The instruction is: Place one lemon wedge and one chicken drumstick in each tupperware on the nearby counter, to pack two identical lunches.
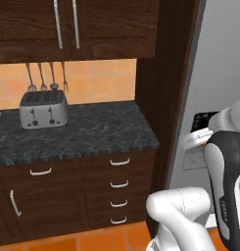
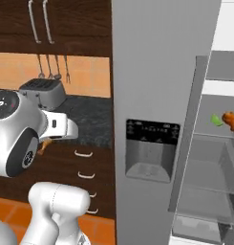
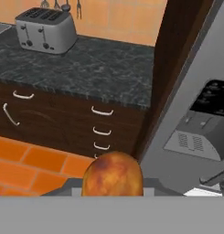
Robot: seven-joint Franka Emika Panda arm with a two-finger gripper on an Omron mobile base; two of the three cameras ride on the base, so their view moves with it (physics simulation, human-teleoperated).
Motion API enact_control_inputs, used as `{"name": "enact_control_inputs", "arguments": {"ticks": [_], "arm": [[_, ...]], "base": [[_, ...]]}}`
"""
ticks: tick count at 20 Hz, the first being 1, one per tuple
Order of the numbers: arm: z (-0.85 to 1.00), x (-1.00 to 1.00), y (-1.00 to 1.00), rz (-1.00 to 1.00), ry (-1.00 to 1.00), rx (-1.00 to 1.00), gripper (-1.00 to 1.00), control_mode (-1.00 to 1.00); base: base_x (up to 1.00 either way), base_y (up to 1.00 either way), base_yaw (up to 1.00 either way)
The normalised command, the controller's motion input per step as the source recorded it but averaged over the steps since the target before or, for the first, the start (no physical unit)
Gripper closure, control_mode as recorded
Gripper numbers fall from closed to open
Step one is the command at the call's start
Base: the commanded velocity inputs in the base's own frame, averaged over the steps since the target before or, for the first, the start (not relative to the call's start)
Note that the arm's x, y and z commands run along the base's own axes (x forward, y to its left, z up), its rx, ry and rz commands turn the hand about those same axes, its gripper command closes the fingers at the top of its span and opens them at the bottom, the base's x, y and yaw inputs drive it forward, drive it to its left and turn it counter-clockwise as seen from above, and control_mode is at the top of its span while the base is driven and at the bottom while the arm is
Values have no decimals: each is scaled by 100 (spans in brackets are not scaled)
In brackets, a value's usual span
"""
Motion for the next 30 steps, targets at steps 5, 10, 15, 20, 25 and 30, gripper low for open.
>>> {"name": "enact_control_inputs", "arguments": {"ticks": [5,10,15,20,25,30], "arm": [[0,0,0,0,0,0,100,100],[0,0,0,0,0,0,100,100],[0,0,0,0,0,0,100,100],[0,0,0,0,0,0,100,100],[0,0,0,0,0,0,100,100],[0,0,0,0,0,0,100,100]], "base": [[-13,100,-3],[0,100,-6],[0,100,-4],[3,100,-3],[2,100,-2],[28,100,-3]]}}
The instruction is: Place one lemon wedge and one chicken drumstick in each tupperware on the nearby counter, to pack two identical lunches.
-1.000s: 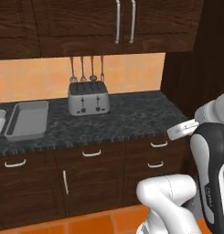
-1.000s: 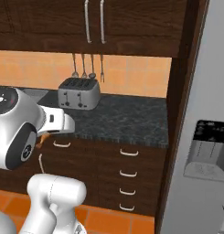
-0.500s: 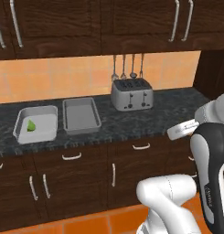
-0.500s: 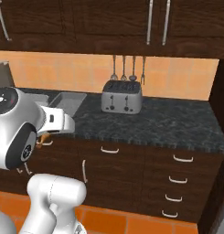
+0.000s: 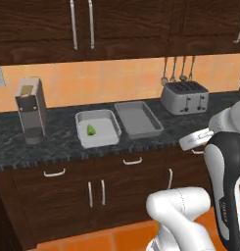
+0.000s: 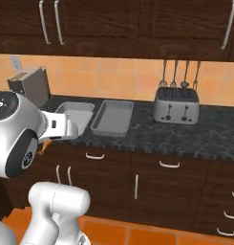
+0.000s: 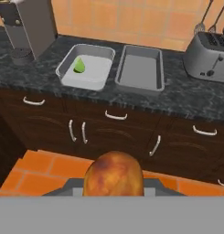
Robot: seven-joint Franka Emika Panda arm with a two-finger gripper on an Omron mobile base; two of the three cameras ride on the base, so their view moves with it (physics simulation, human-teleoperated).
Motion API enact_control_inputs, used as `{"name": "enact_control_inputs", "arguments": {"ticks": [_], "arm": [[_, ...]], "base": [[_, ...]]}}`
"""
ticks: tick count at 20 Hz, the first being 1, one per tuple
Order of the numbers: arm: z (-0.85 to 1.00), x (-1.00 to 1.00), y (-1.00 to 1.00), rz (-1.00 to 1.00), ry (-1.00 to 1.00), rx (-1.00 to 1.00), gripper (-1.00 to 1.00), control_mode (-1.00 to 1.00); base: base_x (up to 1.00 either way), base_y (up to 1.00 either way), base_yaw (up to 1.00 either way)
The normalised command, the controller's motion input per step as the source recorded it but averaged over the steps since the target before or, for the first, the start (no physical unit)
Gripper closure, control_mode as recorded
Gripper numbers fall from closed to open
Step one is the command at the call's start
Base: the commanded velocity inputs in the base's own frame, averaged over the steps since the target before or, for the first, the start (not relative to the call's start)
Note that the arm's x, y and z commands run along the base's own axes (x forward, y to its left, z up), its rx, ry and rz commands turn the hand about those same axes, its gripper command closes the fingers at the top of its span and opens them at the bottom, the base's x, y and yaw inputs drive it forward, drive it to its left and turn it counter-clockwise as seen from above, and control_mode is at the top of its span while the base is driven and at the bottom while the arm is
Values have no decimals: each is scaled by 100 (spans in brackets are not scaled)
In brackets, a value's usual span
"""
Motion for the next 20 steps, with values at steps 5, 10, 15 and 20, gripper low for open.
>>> {"name": "enact_control_inputs", "arguments": {"ticks": [5,10,15,20], "arm": [[0,0,0,0,0,0,100,100],[0,0,0,0,0,0,100,100],[0,0,0,0,0,0,100,100],[0,0,0,0,0,0,100,100]], "base": [[51,97,-4],[96,18,-1],[77,-18,0],[17,0,0]]}}
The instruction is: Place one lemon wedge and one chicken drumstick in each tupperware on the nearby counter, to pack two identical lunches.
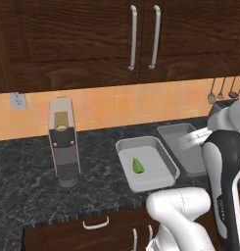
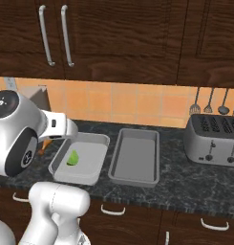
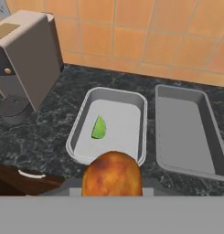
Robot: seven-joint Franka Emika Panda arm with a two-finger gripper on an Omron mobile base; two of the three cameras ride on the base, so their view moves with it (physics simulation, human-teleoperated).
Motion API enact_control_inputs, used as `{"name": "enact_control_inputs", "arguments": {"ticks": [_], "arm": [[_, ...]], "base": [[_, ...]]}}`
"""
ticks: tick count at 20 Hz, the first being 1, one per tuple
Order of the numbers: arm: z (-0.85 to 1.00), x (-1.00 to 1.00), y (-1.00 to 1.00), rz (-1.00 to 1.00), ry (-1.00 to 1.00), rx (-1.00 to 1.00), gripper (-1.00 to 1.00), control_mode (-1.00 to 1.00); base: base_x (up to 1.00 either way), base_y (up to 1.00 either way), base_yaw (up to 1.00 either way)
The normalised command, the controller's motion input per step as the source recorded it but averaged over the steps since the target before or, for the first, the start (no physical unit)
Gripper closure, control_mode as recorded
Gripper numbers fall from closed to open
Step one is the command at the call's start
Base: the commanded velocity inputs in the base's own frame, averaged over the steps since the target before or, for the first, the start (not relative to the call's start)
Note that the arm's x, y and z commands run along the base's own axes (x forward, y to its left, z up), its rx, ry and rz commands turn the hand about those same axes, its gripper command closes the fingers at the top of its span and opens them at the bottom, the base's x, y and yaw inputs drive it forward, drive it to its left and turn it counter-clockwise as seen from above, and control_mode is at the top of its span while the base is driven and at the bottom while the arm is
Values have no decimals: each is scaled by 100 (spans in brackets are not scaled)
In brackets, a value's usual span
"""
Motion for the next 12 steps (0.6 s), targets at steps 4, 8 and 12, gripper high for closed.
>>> {"name": "enact_control_inputs", "arguments": {"ticks": [4,8,12], "arm": [[0,0,0,0,0,0,100,100],[-92,61,23,0,0,0,100,-100],[-94,99,10,0,11,0,100,-100]], "base": [[0,19,0],[0,0,0],[0,0,0]]}}
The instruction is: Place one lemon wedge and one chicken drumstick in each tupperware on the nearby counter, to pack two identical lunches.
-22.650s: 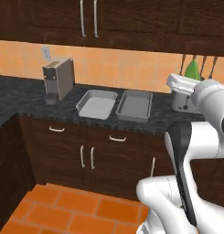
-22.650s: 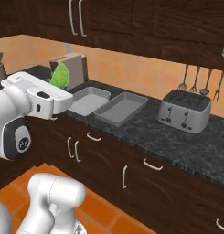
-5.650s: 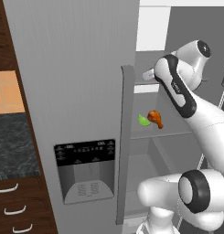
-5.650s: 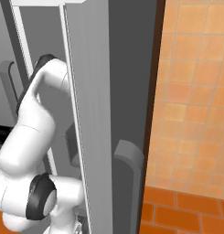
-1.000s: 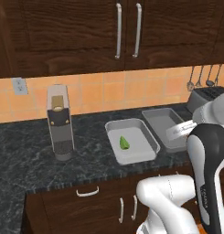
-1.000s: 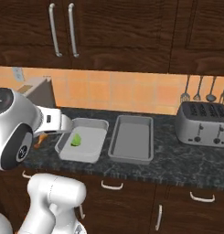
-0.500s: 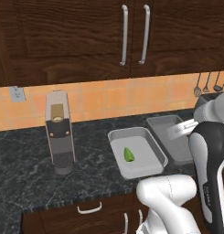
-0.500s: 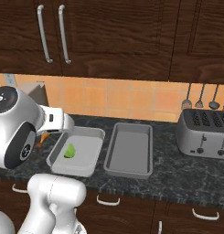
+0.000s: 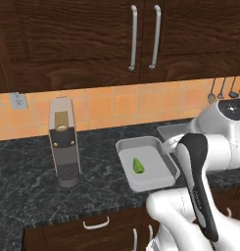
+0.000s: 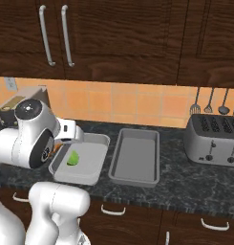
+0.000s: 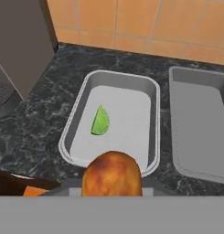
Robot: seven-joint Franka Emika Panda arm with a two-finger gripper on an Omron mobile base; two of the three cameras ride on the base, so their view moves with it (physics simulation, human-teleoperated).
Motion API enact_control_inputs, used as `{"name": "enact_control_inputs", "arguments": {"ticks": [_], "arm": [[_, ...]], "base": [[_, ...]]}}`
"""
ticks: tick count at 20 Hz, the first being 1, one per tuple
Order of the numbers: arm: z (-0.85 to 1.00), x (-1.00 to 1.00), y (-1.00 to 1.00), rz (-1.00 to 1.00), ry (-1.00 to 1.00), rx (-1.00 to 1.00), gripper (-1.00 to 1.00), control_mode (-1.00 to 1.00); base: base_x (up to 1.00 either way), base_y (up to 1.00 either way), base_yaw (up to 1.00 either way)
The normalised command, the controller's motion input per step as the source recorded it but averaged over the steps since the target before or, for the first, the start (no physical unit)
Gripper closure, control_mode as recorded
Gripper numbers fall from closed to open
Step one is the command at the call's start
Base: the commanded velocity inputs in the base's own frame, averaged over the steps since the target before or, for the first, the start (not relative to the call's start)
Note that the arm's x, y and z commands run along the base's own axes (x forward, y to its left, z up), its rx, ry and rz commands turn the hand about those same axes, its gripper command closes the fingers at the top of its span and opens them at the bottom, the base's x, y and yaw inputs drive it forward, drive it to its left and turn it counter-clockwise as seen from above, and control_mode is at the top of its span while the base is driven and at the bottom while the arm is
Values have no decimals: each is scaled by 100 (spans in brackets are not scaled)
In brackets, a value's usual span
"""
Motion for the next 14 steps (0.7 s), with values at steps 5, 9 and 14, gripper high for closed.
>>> {"name": "enact_control_inputs", "arguments": {"ticks": [5,9,14], "arm": [[-85,97,2,0,11,0,100,-100],[-40,58,14,0,19,0,100,-100],[-64,62,20,0,16,0,100,-100]], "base": [[0,0,0],[0,0,0],[0,0,0]]}}
